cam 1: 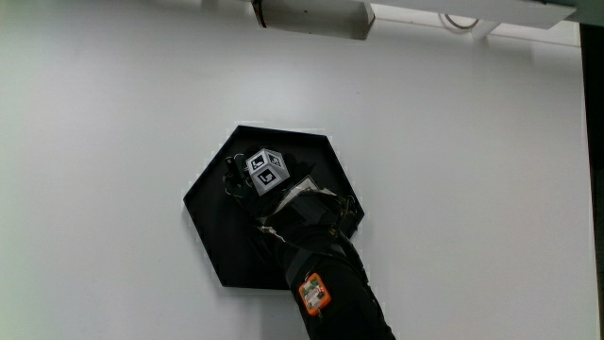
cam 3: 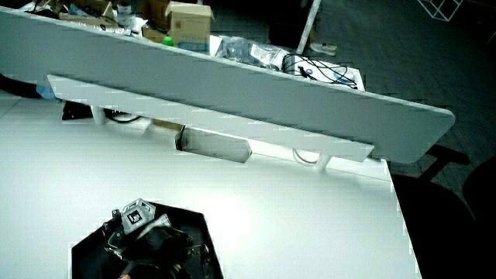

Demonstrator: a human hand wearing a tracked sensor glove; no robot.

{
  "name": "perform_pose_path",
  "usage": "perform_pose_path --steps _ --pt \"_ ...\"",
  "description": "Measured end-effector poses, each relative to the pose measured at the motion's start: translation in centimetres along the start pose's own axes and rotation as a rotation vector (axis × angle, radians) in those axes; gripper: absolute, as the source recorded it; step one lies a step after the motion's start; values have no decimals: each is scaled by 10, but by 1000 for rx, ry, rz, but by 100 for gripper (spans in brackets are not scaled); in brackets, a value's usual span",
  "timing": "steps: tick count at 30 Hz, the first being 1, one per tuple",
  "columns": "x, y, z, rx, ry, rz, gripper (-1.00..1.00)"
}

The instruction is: Place speaker into plate

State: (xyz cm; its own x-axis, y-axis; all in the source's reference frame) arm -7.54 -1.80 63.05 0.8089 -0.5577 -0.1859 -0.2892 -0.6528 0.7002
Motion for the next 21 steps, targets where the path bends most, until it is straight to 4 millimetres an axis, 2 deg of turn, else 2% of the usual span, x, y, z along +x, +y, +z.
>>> perform_pose_path --steps 2,4,5,7,12,18,21 --pt "-7 10 -9 -55 -4 4 0" --pt "-13 11 -15 -32 36 38 0" --pt "-13 3 -14 -19 32 15 0" --pt "-10 2 -23 -58 19 -24 0" --pt "0 1 -35 -111 49 19 -36" --pt "0 -10 -39 -32 147 69 -79" --pt "5 -28 -41 66 189 35 -100"
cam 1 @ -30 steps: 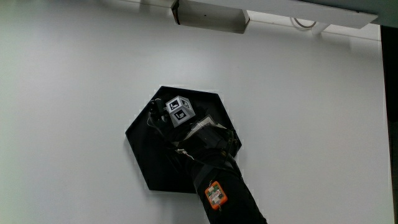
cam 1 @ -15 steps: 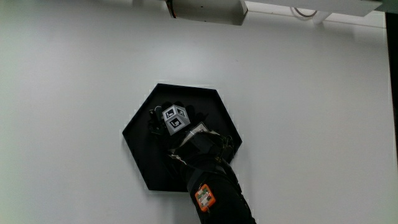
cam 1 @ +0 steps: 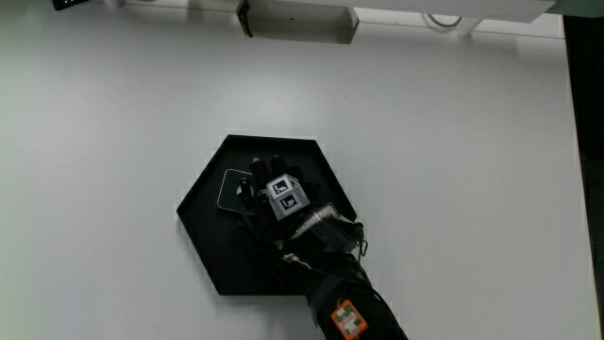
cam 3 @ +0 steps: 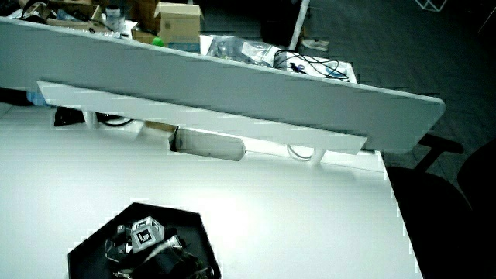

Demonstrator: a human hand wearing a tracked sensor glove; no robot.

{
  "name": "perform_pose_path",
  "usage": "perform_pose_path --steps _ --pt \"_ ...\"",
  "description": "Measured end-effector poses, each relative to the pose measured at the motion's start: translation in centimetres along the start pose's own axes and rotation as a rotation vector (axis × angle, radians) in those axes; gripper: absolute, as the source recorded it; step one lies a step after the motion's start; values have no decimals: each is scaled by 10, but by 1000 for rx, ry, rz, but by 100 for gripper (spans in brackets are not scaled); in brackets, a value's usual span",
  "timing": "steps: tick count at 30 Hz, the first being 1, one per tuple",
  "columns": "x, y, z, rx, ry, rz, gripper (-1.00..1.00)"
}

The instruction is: Place speaker into plate

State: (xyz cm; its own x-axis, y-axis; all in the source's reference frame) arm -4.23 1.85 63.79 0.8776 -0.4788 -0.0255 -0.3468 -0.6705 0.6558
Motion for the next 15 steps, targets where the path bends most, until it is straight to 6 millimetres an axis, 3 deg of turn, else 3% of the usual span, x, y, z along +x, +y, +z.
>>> perform_pose_path --steps 7,8,9,15 --pt "27 -34 -16 141 222 31 -100" --pt "27 -36 -23 148 268 39 -100" --pt "27 -41 -21 36 336 65 -100" --pt "29 -66 -40 221 459 129 -100"
